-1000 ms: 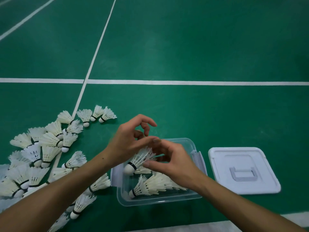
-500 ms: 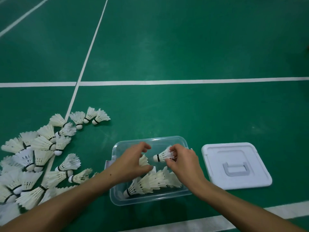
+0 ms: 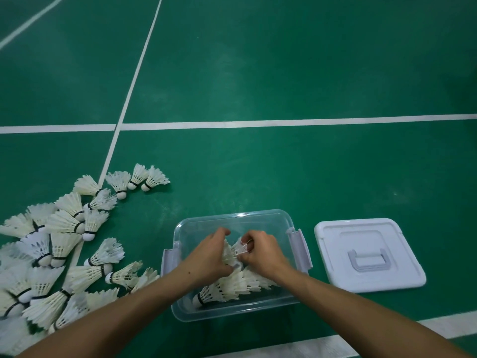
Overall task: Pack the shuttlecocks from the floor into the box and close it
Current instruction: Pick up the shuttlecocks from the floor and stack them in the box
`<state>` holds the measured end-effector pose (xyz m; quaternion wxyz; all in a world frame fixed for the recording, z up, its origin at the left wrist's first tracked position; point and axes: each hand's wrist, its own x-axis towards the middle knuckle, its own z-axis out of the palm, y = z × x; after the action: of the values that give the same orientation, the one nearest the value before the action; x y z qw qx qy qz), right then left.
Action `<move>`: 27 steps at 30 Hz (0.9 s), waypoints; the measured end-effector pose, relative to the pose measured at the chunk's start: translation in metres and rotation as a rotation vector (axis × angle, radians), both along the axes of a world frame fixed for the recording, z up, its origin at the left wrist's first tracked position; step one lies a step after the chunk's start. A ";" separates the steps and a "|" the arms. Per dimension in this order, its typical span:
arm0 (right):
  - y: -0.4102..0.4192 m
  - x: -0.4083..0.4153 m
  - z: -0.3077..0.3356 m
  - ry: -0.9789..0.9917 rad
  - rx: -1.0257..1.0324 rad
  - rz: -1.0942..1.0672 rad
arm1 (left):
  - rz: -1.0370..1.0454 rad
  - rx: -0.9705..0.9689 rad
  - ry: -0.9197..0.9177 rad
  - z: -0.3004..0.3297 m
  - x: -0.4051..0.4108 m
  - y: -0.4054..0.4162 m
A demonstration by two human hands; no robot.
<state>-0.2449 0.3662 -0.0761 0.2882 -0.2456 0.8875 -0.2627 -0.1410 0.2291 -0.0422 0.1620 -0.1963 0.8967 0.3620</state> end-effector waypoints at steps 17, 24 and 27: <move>0.021 -0.006 0.031 -0.121 -0.059 0.130 | 0.084 0.089 0.262 0.036 0.028 -0.004; 0.012 0.007 0.120 0.010 -0.193 0.280 | 0.279 0.192 0.513 0.090 0.081 -0.054; -0.021 0.021 0.155 0.001 -0.261 0.367 | 0.372 0.152 0.542 0.098 0.112 -0.085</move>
<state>-0.2243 0.3453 0.0790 0.2963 -0.4383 0.7866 -0.3183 -0.0292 0.1446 0.0559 -0.1371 -0.2406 0.8265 0.4901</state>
